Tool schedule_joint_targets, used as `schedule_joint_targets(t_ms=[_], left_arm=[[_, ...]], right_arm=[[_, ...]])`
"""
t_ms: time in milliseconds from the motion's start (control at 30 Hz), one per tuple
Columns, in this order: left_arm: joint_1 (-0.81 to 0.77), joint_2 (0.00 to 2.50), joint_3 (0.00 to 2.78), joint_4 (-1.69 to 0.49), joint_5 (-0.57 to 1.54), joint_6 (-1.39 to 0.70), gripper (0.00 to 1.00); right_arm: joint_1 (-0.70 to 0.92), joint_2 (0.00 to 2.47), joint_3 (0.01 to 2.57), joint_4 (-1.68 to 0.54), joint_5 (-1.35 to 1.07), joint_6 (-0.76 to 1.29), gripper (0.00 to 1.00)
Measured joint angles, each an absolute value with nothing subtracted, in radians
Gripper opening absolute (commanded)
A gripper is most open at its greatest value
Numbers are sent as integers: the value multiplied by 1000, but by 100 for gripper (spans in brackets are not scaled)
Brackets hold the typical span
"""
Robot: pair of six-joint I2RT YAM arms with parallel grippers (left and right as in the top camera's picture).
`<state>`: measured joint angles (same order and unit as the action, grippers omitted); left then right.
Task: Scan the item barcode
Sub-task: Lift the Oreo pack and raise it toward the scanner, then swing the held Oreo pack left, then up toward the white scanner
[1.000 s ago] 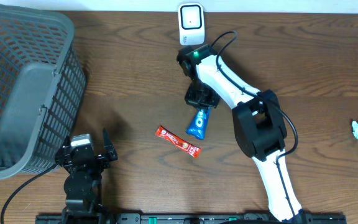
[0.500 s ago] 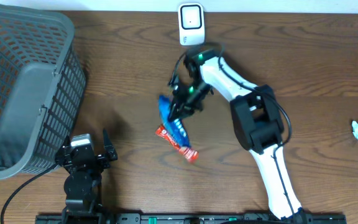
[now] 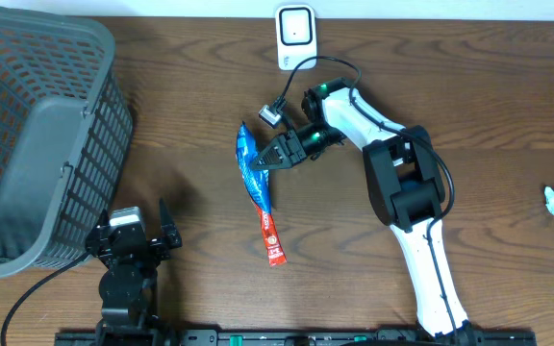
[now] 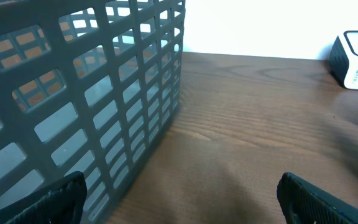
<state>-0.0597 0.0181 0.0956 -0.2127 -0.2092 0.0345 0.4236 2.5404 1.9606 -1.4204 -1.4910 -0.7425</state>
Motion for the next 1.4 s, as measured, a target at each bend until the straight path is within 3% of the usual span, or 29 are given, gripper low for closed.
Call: schedule_joint_targets(t_ms=[400, 900, 1233, 1400], left_arm=[[-60, 18, 96, -213, -209, 35, 98], [-60, 18, 96, -213, -209, 35, 98], [-60, 18, 96, -213, -209, 35, 98], [-60, 18, 96, -213, -209, 35, 98]], right_arm=[[430, 2540, 2123, -1421, -1497, -977, 1], [490, 2540, 2542, -1427, -1511, -1006, 1], [515, 2540, 2561, -1491, -1503, -986, 2], [515, 2540, 2561, -1458, -1374, -997, 1]])
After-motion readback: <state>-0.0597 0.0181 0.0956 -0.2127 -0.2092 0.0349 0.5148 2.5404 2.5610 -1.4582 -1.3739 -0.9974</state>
